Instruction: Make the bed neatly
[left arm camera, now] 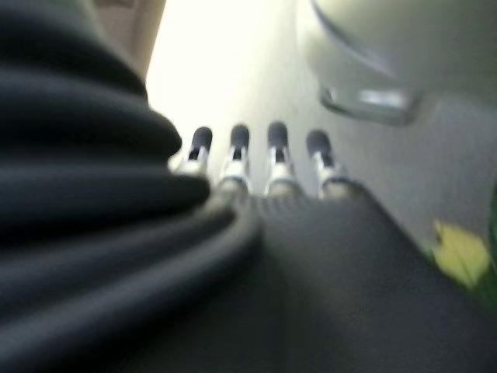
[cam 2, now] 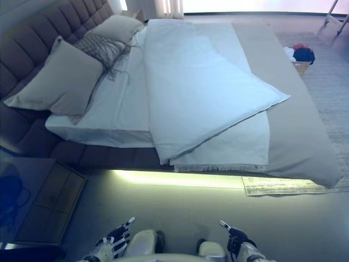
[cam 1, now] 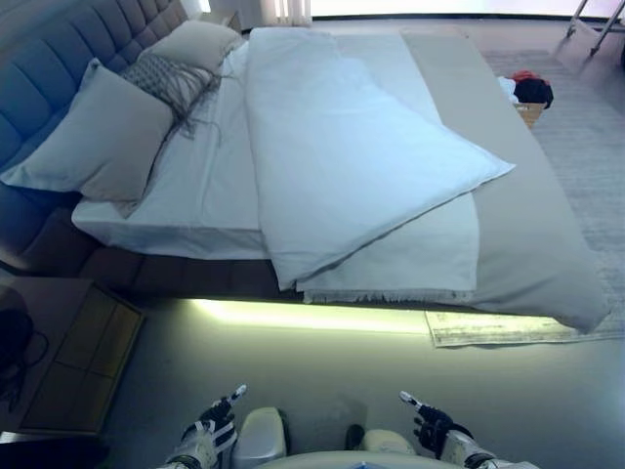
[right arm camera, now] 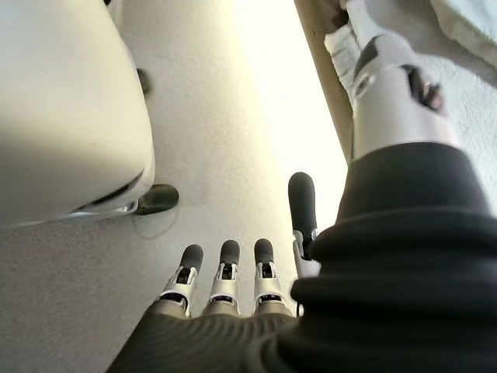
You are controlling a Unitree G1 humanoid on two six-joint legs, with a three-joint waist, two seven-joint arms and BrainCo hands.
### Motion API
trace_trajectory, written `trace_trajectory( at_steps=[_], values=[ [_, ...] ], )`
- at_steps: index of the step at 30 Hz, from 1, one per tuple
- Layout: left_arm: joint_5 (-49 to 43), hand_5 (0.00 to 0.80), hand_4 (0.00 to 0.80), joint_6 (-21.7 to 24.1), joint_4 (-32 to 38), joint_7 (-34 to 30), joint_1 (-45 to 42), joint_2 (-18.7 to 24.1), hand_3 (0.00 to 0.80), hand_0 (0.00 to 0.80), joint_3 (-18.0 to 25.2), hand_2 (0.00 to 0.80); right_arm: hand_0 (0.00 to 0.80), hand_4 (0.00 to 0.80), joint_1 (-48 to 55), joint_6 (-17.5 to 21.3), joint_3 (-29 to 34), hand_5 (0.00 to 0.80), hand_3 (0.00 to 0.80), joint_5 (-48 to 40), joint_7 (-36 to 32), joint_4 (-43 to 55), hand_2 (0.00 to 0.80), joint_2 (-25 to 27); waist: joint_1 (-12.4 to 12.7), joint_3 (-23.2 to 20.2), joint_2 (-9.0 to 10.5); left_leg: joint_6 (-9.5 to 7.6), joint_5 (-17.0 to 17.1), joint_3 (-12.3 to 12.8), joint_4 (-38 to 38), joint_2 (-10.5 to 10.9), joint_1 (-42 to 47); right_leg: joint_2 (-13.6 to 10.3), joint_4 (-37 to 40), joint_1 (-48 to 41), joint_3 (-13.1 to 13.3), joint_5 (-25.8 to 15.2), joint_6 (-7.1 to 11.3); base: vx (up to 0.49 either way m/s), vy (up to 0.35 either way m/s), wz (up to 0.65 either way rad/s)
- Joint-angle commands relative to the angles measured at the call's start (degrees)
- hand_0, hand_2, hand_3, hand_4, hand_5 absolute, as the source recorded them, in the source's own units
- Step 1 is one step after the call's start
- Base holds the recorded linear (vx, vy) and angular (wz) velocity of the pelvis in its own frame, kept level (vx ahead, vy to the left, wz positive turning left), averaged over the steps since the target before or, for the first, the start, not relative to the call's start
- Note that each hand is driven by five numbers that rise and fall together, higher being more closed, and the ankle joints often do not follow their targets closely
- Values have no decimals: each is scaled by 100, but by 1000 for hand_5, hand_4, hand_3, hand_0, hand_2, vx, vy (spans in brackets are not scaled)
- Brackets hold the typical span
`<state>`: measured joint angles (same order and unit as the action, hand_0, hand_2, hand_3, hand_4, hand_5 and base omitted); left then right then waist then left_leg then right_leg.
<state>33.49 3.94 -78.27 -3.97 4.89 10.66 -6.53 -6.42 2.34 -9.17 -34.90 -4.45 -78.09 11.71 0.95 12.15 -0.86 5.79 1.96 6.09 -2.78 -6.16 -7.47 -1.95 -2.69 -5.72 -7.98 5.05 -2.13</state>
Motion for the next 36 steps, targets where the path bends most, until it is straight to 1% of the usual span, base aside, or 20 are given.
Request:
trace_trajectory(
  at_steps=[1,2,3,4,5,7,10,12,13,14,16,17,19,21,23,25,26,27,30,36],
  values=[
    [35,0,0,-161,-98,175,-207,-274,0,0,-125,0,0,0,98,-83,90,0,0,92,154,-144,0,83,258,-34,-9,-78,962,68,687,-28,-346,-9,141,-899,406,112,313,427,242,7],
    [41,0,0,-167,-108,197,-212,-289,0,0,-114,0,0,0,129,-82,131,0,0,120,198,-168,0,87,263,-54,0,-85,937,136,678,-44,-332,-58,154,-979,397,162,343,422,293,-1],
    [88,0,0,-151,-146,190,-212,-300,0,0,-60,0,0,0,191,-73,260,0,0,166,233,-267,0,92,257,-142,2,-128,881,293,605,-62,-271,-204,153,-1122,329,256,446,331,255,-30],
    [127,0,0,-135,-167,174,-205,-292,0,0,-55,0,0,0,213,-75,313,0,0,189,235,-314,0,88,258,-177,12,-151,863,340,564,-53,-238,-288,138,-1168,288,290,497,418,343,-41],
    [130,0,0,-89,-195,157,-187,-273,0,0,-56,0,0,0,253,-50,420,0,0,198,197,-395,0,66,247,-245,7,-209,769,430,445,-50,-191,-463,16,-1175,168,335,604,318,272,-47],
    [-32,0,0,-52,-197,159,-171,-239,0,0,-68,0,0,0,311,-26,535,0,0,239,171,-426,0,29,232,-305,20,-304,621,439,235,48,-169,-646,-271,-1138,104,381,699,351,312,-27],
    [-568,0,0,-179,-202,127,-87,-113,0,0,-257,0,0,0,387,-20,494,0,0,265,-50,-369,0,-79,156,-438,32,-621,429,368,122,352,-132,-880,-1434,-798,168,-127,853,324,299,-8],
    [-674,0,0,-227,-225,104,1,2,0,0,-359,0,0,0,410,-6,433,0,0,149,-112,-220,0,-110,40,-454,-36,-769,292,296,123,508,-24,-868,-2464,-129,260,-550,850,291,231,18],
    [-695,0,0,-266,-197,96,29,46,0,0,-364,0,0,0,403,-10,408,0,0,96,-103,-159,0,-103,-5,-433,-59,-787,259,295,127,536,46,-856,-2595,185,242,-665,821,243,138,15],
    [-702,0,0,-325,-163,103,85,92,0,0,-371,0,0,0,369,-25,363,0,0,8,-150,-108,0,-93,-59,-388,-84,-789,234,288,154,551,139,-799,-2559,579,185,-691,783,203,51,17],
    [-684,0,0,-405,-117,70,196,154,0,0,-446,0,0,0,266,-24,282,0,0,-211,-285,-78,0,-74,-144,-282,-160,-725,292,241,301,524,279,-580,-2045,1082,-2,-402,657,161,-49,12],
    [-708,0,0,-408,-105,51,244,156,0,0,-483,0,0,0,191,8,255,0,0,-308,-323,-75,0,-69,-168,-219,-170,-681,288,235,353,528,340,-531,-1623,1253,-90,-414,627,46,-151,8],
    [-649,0,0,-311,-59,35,362,176,0,0,-549,0,0,0,-65,116,233,0,0,-522,-450,-65,0,-44,-263,46,-121,-655,134,183,450,604,443,-579,-784,1835,-107,-951,722,-46,-186,7],
    [-552,0,0,-282,-5,62,466,161,0,0,-583,0,0,0,-324,203,210,0,0,-607,-412,-49,0,-37,-303,197,-74,-673,-75,259,442,611,460,-637,-395,2075,-125,-1264,807,-8,-158,-11],
    [-405,0,0,-203,-24,82,416,58,0,0,-576,0,0,0,-373,314,185,0,0,-454,-191,-28,0,-62,-315,153,-37,-668,-176,349,244,594,454,-605,-211,1851,-98,-1215,772,186,-159,7],
    [-249,0,0,-117,-48,78,247,-111,0,0,-522,0,0,0,-305,433,169,0,0,-281,-33,32,0,-79,-308,43,65,-644,-433,286,-276,635,505,-612,-79,1590,-190,-1195,697,330,-142,29],
    [-221,0,0,-93,-47,59,147,-170,0,0,-484,0,0,0,-259,468,172,0,0,-404,-86,83,0,-83,-302,4,106,-611,-470,254,-624,622,498,-605,-63,1465,-242,-1156,635,383,-117,28],
    [-250,0,0,-83,-35,19,42,-204,0,0,-457,0,0,0,-208,521,174,0,0,-492,-67,182,0,-82,-268,-6,125,-543,-357,191,-951,560,392,-555,-57,1291,-266,-1073,549,350,-83,16],
    [-251,0,0,-64,-14,-102,17,-269,0,0,-556,0,0,0,-364,699,125,0,0,-949,50,360,0,-56,-117,129,61,-495,-175,-6,-509,531,175,-437,-85,1150,-202,-919,523,175,1,7],
    [-234,0,0,-17,-45,-21,416,-256,0,0,-911,0,0,0,-1062,902,291,0,0,-2308,-437,602,0,55,-55,474,-40,-484,-18,-99,-60,541,-56,-550,-97,1636,-368,-1023,575,-39,35,-25]
  ],
)
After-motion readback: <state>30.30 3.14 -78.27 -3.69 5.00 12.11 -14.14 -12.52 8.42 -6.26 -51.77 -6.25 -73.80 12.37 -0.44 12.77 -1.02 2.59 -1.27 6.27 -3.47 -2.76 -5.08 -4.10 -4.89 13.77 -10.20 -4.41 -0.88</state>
